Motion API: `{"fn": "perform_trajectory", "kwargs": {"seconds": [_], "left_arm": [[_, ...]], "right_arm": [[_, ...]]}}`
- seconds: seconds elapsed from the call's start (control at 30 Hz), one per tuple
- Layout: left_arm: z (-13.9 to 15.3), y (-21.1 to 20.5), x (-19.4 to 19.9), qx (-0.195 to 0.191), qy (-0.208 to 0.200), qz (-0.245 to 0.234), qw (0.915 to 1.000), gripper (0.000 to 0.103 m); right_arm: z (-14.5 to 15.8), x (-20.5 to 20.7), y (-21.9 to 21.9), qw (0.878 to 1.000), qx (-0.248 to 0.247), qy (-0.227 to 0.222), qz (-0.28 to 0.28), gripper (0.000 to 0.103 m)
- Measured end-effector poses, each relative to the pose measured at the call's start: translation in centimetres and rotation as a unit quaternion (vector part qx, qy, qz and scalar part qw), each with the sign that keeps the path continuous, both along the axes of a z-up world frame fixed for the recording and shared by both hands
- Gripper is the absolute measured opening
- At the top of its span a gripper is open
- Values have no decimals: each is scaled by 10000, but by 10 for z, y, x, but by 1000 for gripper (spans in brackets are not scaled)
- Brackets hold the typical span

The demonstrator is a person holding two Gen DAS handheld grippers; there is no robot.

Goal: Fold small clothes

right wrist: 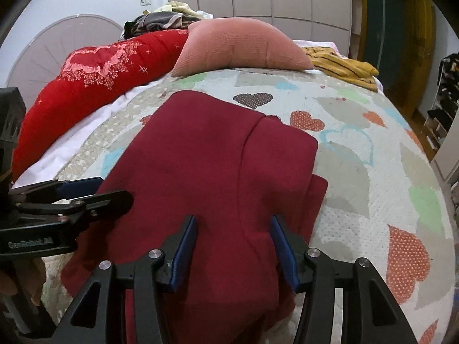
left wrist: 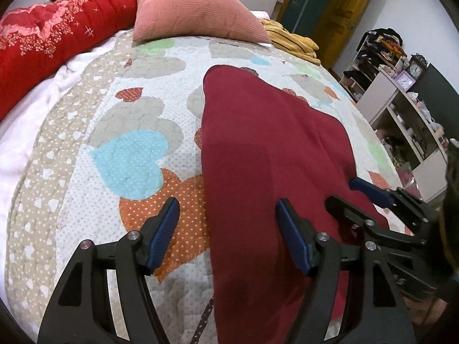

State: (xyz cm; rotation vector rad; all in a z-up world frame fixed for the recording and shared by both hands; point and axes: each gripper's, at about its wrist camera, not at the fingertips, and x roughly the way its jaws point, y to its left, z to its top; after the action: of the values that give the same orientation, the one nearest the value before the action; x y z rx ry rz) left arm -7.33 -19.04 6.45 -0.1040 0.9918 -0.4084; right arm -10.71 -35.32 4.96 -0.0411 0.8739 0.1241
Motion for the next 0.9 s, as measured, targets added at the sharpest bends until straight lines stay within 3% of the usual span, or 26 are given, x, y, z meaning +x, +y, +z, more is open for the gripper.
{"fn": "perform_trajectory", "kwargs": {"seconds": [0.23,0.5,0.7,0.9], "left_arm": [[17,3,-22,157,-358,185,9991,70],[31,4,-47,487,-651,304,9962,70],[38,7,-61,440,-733,307,9959,70],[46,11,-71,431,-888,370,9944,70]], "right_arm": [[30,-32,6,9989,226,-334,-248,52],[36,-58,10,9962,165,-401,-755,55],[42,-68,9,9953,230,-446,-830,64],[44,-72,12,9951,175,-434,-866,65]]}}
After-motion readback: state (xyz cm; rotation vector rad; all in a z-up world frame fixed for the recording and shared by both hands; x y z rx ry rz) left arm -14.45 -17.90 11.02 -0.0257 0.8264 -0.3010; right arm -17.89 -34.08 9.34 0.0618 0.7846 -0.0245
